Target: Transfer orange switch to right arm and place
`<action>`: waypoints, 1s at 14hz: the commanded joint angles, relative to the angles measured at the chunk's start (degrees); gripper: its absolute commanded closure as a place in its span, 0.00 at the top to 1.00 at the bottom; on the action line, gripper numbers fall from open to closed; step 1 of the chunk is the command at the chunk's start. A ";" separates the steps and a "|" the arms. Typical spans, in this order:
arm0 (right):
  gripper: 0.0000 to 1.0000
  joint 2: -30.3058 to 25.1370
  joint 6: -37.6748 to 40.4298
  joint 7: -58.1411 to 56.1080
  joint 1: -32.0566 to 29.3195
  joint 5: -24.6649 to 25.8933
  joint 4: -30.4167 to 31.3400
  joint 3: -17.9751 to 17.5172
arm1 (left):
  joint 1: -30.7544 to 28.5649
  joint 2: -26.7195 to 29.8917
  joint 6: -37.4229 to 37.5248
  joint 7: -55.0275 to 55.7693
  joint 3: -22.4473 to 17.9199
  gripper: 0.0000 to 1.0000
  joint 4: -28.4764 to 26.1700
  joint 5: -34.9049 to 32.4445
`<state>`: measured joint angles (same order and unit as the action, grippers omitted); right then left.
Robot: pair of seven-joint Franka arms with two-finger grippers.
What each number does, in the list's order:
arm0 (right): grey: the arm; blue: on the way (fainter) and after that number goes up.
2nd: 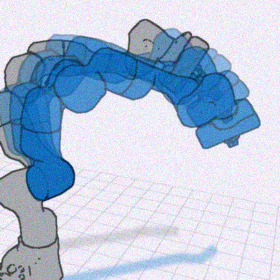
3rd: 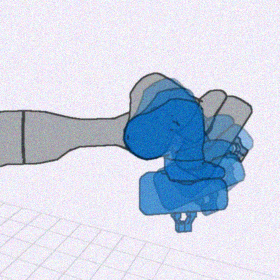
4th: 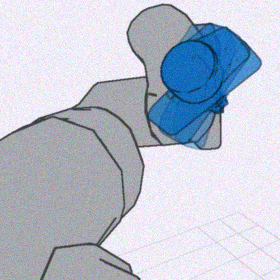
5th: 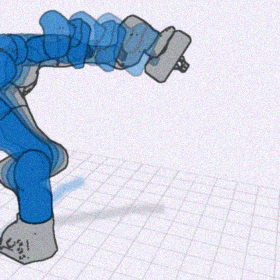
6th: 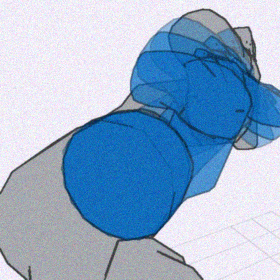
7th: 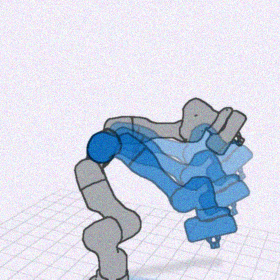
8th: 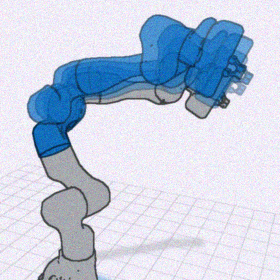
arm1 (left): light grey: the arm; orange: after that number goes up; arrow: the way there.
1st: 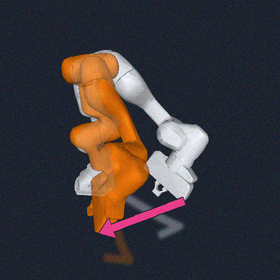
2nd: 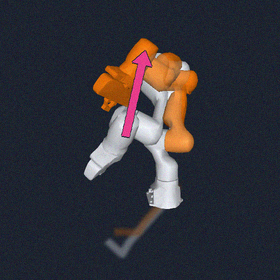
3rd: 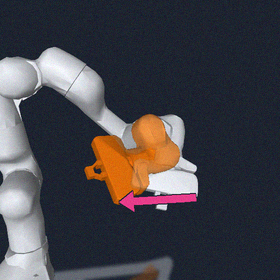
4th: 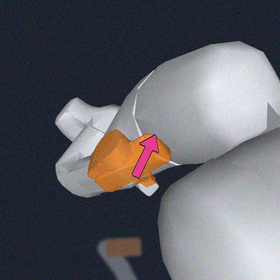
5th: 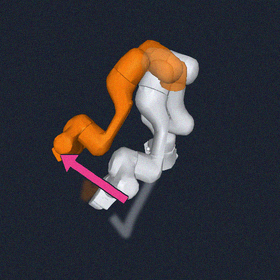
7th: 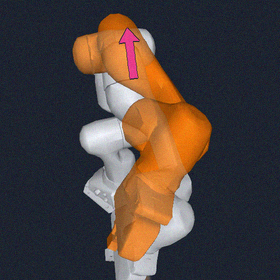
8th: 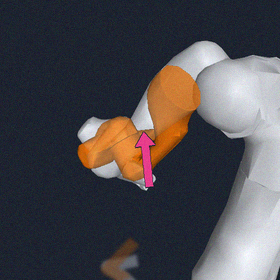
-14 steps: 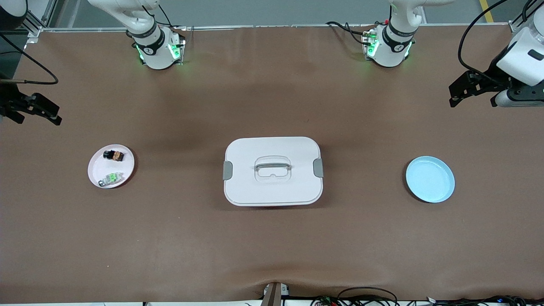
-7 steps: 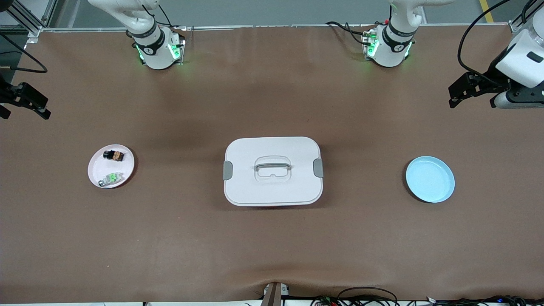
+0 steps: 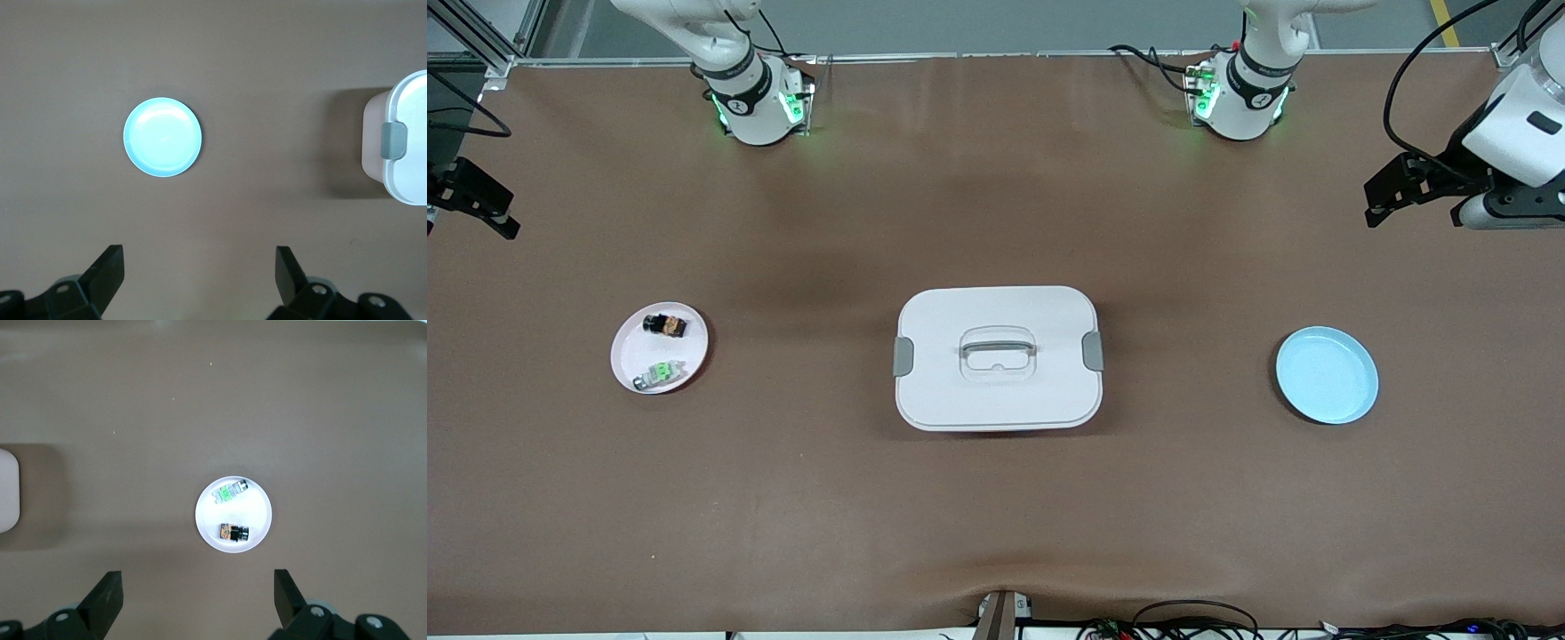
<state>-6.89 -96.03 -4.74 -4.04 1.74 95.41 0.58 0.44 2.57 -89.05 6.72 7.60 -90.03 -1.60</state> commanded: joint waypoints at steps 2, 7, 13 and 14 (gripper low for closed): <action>1.00 0.74 3.13 -0.79 -0.71 -0.51 -2.42 -0.23 | 0.00 -0.37 0.37 -0.57 0.14 1.00 0.74 0.55; 1.00 1.27 4.10 -0.79 -0.36 -0.51 -2.43 -0.32 | 0.09 -0.89 0.28 -0.66 0.14 1.00 0.82 0.46; 1.00 1.45 4.10 -0.79 -0.35 -0.51 -2.51 -0.32 | -0.26 -0.90 0.37 -0.66 0.14 1.00 1.96 0.37; 1.00 1.45 4.10 -0.79 -0.44 -0.51 -2.60 -0.32 | -0.35 -0.90 0.37 -0.48 0.05 1.00 2.31 0.37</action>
<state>-6.29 -93.15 -4.98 -4.04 1.72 94.74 0.54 0.44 2.00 -89.05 6.65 7.60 -89.60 -1.60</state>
